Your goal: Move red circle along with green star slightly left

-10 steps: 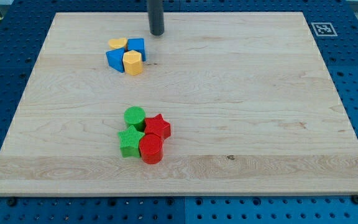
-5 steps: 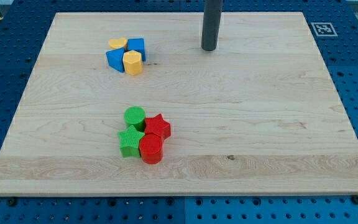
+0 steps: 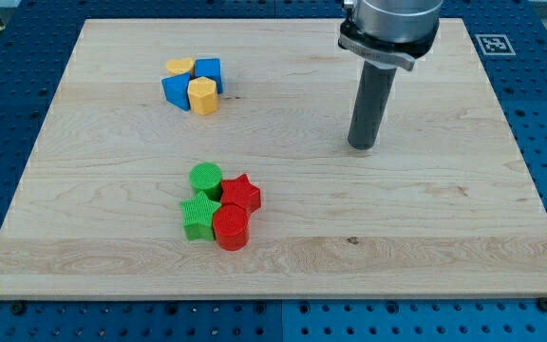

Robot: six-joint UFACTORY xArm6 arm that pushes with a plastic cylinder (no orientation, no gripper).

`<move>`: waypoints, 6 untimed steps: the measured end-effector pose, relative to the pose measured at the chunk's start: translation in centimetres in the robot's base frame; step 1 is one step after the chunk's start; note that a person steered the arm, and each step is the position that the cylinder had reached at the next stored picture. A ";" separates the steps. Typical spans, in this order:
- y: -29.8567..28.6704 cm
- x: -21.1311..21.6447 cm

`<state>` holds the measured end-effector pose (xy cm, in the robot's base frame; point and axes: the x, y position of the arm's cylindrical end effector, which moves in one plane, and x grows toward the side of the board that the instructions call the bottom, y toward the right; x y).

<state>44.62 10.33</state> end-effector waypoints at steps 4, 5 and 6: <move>-2.3 4.2; -5.4 4.2; -7.9 4.3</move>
<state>48.94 2.47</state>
